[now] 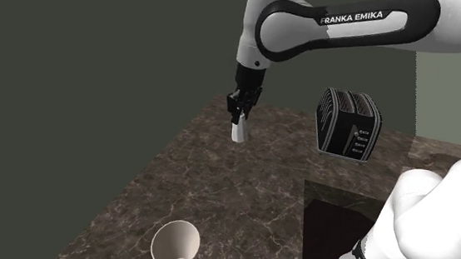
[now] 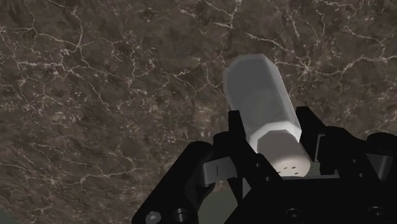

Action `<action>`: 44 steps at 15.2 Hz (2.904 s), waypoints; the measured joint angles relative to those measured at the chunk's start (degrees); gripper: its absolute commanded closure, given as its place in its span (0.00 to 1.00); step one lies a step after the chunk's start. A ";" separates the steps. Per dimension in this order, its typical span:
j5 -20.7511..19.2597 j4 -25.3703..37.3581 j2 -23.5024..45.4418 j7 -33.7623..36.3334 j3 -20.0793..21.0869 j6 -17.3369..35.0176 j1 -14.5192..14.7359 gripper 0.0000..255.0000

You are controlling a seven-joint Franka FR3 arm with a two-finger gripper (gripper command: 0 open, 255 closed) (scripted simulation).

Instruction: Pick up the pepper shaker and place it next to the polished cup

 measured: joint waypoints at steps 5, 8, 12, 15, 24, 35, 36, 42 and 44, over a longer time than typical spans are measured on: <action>0.91 -1.27 -1.28 6.95 4.73 0.27 2.65 1.00; 1.33 -0.37 -0.41 11.27 7.68 0.43 4.21 1.00; 1.67 1.14 0.78 16.77 11.38 0.36 6.13 1.00; 1.56 3.09 2.65 21.14 14.30 0.40 7.54 1.00; 1.52 0.20 4.19 25.62 17.34 4.93 9.12 1.00; 1.16 -6.56 6.15 25.92 17.86 13.56 9.17 1.00; 1.03 -6.91 6.57 26.11 17.99 14.33 9.19 1.00; 0.52 -9.98 8.37 26.59 18.37 19.12 9.19 1.00; 0.43 -11.11 8.73 26.79 18.50 20.60 9.24 1.00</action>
